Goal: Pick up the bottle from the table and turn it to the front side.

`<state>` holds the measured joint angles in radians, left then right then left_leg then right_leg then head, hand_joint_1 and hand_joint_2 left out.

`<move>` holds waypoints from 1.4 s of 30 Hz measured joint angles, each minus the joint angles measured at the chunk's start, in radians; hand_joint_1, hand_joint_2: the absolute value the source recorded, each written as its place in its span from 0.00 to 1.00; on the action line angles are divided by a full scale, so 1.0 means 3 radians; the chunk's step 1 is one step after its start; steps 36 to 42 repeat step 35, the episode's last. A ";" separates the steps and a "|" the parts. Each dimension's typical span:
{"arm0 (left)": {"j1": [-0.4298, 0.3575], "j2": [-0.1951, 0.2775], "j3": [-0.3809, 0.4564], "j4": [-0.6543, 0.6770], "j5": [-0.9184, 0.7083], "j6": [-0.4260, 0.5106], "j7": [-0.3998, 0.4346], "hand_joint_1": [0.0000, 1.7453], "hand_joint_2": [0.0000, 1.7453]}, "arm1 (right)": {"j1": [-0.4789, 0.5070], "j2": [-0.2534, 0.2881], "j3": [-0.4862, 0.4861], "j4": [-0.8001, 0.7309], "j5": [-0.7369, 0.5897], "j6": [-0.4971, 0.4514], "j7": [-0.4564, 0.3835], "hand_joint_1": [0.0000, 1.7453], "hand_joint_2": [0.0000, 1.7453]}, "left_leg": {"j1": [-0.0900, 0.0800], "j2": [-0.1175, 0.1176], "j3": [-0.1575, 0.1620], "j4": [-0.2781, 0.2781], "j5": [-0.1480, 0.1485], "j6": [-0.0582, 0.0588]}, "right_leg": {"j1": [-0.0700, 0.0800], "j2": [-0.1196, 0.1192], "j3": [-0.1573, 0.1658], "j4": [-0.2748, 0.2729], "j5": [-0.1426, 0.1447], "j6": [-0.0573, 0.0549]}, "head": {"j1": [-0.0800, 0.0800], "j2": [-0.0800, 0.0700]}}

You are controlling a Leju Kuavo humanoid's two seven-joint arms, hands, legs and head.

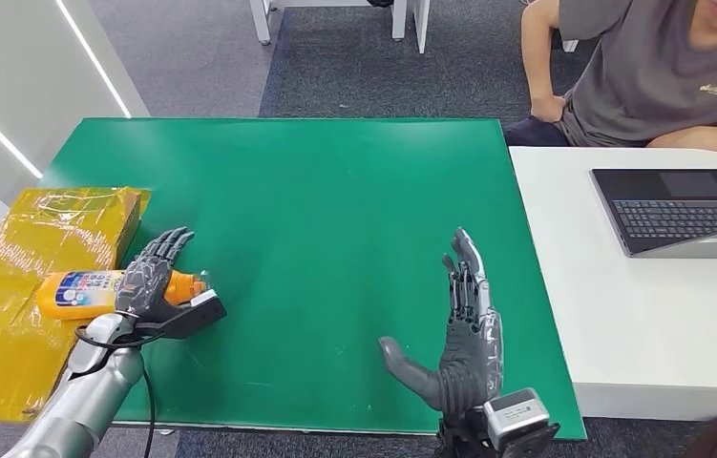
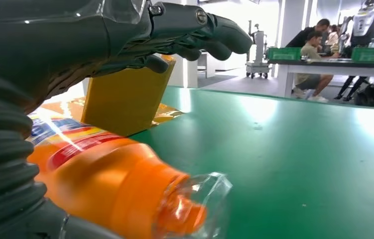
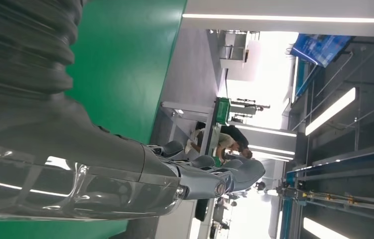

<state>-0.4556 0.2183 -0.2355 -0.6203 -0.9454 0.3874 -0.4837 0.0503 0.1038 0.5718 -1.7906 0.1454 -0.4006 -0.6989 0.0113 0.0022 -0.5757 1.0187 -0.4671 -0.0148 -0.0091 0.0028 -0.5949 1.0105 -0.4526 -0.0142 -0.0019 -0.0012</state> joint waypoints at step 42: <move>0.0936 -0.1220 -0.0288 -0.2762 0.3566 -0.0074 -0.0739 0.00 1.00 | 0.0016 0.0056 -0.0015 0.0095 0.0201 0.0035 0.0066 0.00 1.00 | -0.0002 -0.0004 -0.0011 0.0003 -0.0005 0.0007 | -0.0002 -0.0006 -0.0006 -0.0003 0.0000 0.0001 | 0.0000 -0.0001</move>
